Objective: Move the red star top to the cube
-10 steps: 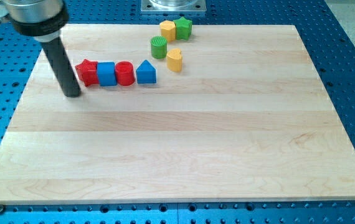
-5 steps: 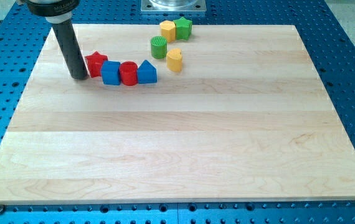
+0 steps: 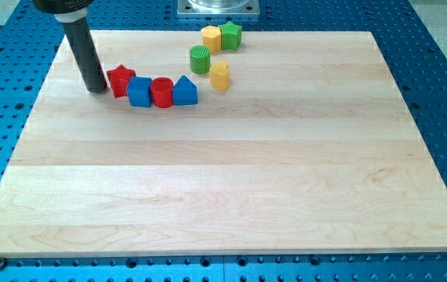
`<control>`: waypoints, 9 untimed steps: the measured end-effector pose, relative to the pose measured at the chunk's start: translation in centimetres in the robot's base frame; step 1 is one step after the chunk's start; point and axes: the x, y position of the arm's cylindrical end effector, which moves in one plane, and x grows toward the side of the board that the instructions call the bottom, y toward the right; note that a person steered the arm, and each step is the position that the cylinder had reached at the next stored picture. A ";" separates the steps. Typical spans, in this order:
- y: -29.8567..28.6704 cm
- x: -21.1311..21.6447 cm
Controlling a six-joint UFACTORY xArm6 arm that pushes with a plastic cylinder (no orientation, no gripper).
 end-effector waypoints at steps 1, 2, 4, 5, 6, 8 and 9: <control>0.3 -0.6; 1.4 -0.8; 4.0 -0.6; 3.9 -0.6; 3.8 -0.6; 3.8 -0.7; 3.4 -0.9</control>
